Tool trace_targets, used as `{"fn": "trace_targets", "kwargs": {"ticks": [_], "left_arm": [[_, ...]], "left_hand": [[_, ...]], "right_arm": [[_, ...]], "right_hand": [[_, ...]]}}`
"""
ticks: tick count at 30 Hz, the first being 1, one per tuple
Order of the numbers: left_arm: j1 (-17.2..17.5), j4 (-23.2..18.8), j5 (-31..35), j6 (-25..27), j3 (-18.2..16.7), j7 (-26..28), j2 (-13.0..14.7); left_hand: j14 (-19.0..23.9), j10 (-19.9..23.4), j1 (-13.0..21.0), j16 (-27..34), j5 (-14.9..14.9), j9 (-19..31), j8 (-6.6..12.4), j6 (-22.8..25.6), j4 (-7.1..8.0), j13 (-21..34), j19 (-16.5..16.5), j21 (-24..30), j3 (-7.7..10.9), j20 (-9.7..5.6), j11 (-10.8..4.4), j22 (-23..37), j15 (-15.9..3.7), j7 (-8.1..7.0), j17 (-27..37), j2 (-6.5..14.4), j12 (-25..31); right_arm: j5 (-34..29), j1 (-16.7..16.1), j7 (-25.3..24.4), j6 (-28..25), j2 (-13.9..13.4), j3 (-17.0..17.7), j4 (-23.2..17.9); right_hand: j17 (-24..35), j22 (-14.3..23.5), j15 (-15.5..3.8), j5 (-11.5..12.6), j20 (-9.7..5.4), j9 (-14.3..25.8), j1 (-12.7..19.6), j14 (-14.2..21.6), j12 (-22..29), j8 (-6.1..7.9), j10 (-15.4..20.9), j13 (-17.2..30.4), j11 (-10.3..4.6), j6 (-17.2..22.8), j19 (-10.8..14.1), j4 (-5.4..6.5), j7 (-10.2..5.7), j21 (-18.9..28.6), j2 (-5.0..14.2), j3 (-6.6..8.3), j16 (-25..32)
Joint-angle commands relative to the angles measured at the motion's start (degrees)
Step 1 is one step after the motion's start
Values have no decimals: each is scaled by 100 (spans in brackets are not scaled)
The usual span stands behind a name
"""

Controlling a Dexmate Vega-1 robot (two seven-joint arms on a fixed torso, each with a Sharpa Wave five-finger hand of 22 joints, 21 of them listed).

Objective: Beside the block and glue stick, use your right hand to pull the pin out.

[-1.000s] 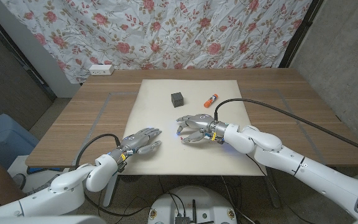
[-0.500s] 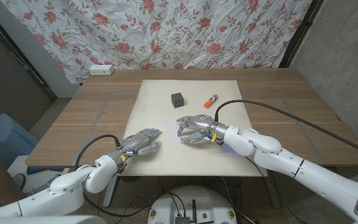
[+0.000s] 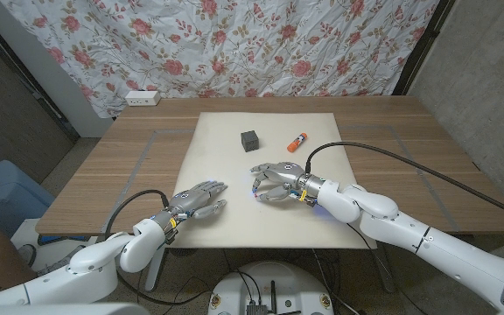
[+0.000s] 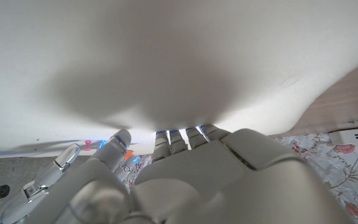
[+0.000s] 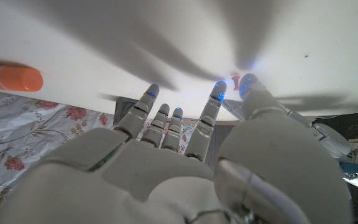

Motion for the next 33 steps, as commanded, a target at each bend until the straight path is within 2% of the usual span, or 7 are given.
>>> {"fn": "trace_targets", "kwargs": {"ticks": [1, 16, 33], "left_arm": [[-15, 4, 15, 30, 1, -8, -5], [-85, 55, 45, -17, 46, -46, -39], [43, -17, 40, 99, 11, 52, -16]], "left_hand": [[30, 66, 73, 24, -7, 30, 43, 96, -22, 26, 88, 26, 56, -451, -7, 31, -197, -51, 24, 511, 20], [34, 66, 98, 23, -15, 32, 38, 101, -59, 27, 93, 25, 95, -451, 3, 32, -198, -69, 22, 512, 18], [46, 78, 128, 25, -24, 35, 40, 120, -101, 27, 105, 27, 139, -442, 14, 32, -195, -59, 21, 521, 19]], "right_arm": [[67, 16, -154, 108, 50, -14, 139], [44, 5, -290, 156, 88, -44, 205], [101, 2, -361, 145, 164, -72, 277]], "right_hand": [[9, 10, -97, 13, -10, 13, 106, 73, 16, 50, 74, 20, 3, 110, 58, -2, -18, 22, 10, -13, 30], [12, 11, -152, 18, -46, 28, 227, 152, 14, 146, 155, 18, -22, 343, 128, -13, -25, 23, 17, -26, 56], [17, 11, -173, 20, -95, 54, 357, 178, 6, 263, 217, 17, -48, 611, 157, -12, -27, 8, 59, -31, 63]]}}
